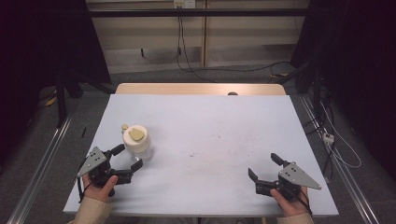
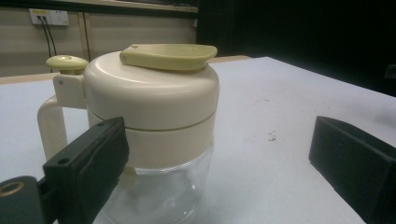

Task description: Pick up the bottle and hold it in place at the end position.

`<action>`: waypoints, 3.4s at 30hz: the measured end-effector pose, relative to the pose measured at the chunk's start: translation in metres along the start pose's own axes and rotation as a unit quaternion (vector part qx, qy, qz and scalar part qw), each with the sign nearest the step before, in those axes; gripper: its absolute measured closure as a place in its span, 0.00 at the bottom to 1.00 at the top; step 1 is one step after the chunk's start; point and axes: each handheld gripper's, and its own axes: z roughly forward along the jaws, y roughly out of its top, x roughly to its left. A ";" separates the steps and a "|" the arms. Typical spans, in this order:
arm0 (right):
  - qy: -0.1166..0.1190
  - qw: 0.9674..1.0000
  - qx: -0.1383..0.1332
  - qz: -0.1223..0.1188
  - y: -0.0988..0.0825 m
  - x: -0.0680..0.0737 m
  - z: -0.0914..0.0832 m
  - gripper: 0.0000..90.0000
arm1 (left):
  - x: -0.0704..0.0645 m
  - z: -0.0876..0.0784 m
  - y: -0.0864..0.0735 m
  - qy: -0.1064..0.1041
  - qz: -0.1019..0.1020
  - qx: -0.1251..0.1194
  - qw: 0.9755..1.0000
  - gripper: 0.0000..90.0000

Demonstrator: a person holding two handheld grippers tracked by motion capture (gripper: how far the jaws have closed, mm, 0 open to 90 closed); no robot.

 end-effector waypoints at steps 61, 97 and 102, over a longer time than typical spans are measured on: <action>0.013 1.000 -0.002 -0.004 0.003 0.005 0.008 0.05 | 0.027 0.027 -0.001 0.053 -0.023 0.045 0.997 0.05; 0.016 1.000 -0.001 -0.005 0.002 0.004 0.006 0.05 | 0.033 0.060 -0.001 0.045 -0.016 0.043 0.998 0.04; 0.016 1.000 -0.001 -0.005 0.002 0.004 0.006 0.05 | 0.032 0.061 -0.002 0.045 -0.017 0.040 0.998 0.04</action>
